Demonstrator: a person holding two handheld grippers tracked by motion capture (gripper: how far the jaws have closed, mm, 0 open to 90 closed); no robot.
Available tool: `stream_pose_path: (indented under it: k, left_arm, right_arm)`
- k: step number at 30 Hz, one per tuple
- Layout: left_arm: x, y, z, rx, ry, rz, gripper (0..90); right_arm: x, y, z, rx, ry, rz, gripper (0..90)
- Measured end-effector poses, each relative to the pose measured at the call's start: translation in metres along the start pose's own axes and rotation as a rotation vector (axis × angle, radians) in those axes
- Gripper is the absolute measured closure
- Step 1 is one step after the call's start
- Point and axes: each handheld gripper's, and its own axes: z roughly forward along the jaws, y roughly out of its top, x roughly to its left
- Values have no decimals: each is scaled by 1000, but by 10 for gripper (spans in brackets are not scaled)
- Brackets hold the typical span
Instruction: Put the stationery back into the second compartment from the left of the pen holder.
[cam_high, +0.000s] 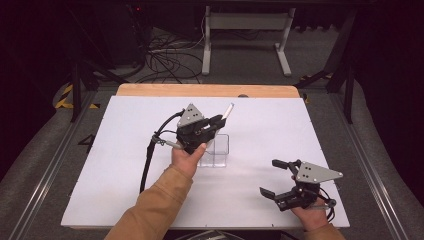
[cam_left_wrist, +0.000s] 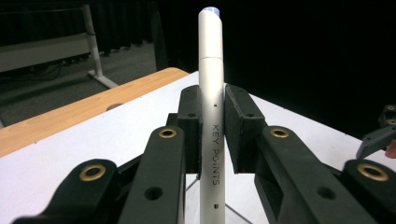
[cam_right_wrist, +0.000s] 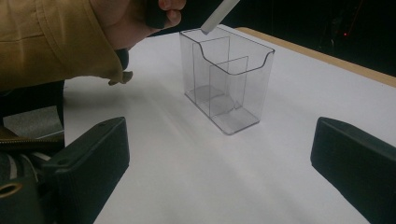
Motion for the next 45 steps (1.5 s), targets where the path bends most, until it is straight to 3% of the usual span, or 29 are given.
stream_pose_path:
  k: [10, 18, 32, 45]
  left_arm:
    - [7, -10, 4, -8, 6, -13, 781]
    - [5, -12, -1, -3, 26, 2, 780]
    - [8, -29, -6, 16, 35, -13, 779]
    - [1, -42, -9, 78, 61, 37, 778]
  right_arm:
    - [0, 0, 0, 2, 4, -1, 49]
    - [1, 0, 1, 1, 6, -3, 49]
    - [2, 0, 2, 11, 9, -6, 49]
    - [2, 0, 3, 11, 11, -8, 50]
